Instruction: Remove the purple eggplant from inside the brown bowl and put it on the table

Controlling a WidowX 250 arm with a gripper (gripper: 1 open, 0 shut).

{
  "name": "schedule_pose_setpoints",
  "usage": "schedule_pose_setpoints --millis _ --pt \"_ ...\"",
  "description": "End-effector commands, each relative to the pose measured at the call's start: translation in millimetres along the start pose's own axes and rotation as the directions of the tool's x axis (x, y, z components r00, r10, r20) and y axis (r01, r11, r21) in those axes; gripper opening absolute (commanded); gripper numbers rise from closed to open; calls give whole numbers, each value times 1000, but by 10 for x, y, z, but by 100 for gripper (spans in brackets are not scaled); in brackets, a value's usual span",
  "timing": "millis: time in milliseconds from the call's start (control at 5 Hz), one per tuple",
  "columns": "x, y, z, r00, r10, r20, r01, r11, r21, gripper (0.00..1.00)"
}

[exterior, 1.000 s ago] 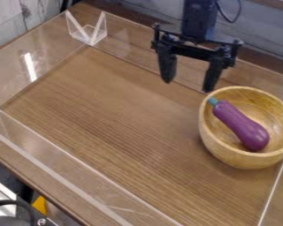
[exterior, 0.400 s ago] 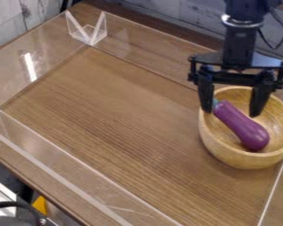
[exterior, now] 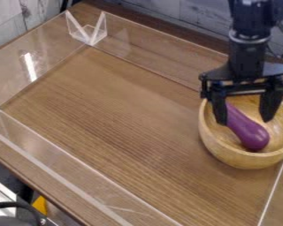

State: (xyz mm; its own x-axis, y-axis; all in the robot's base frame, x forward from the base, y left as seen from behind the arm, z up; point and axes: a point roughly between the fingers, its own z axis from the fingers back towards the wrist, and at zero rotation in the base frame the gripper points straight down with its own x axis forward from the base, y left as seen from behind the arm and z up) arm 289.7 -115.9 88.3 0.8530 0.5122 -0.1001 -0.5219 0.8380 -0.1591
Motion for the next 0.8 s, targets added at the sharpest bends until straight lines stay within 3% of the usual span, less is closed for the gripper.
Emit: schedule_pose_setpoints --millis 0,600 --pt "35 -108 -1 997 73 37 -71 996 -54 100" --pt "172 -232 -279 983 161 86 -158 987 -43 100"
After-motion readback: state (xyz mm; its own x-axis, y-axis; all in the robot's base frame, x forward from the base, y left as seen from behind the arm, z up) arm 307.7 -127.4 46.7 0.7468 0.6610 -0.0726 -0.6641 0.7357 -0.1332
